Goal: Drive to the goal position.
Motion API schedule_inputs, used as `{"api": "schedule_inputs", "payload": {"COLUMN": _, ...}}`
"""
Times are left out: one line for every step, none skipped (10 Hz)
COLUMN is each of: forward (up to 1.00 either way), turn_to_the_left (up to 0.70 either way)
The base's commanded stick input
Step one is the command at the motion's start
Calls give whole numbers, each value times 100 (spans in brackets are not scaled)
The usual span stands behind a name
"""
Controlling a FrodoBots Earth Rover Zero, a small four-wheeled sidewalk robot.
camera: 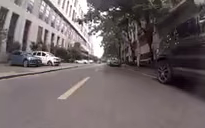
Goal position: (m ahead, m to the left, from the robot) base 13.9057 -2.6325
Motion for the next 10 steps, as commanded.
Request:
{"api": "schedule_inputs", "payload": {"forward": 70, "turn_to_the_left": 0}}
{"api": "schedule_inputs", "payload": {"forward": 70, "turn_to_the_left": 0}}
{"api": "schedule_inputs", "payload": {"forward": 70, "turn_to_the_left": 0}}
{"api": "schedule_inputs", "payload": {"forward": 70, "turn_to_the_left": 0}}
{"api": "schedule_inputs", "payload": {"forward": 70, "turn_to_the_left": 0}}
{"api": "schedule_inputs", "payload": {"forward": 70, "turn_to_the_left": 0}}
{"api": "schedule_inputs", "payload": {"forward": 70, "turn_to_the_left": 0}}
{"api": "schedule_inputs", "payload": {"forward": 70, "turn_to_the_left": 0}}
{"api": "schedule_inputs", "payload": {"forward": 70, "turn_to_the_left": 0}}
{"api": "schedule_inputs", "payload": {"forward": 70, "turn_to_the_left": 0}}
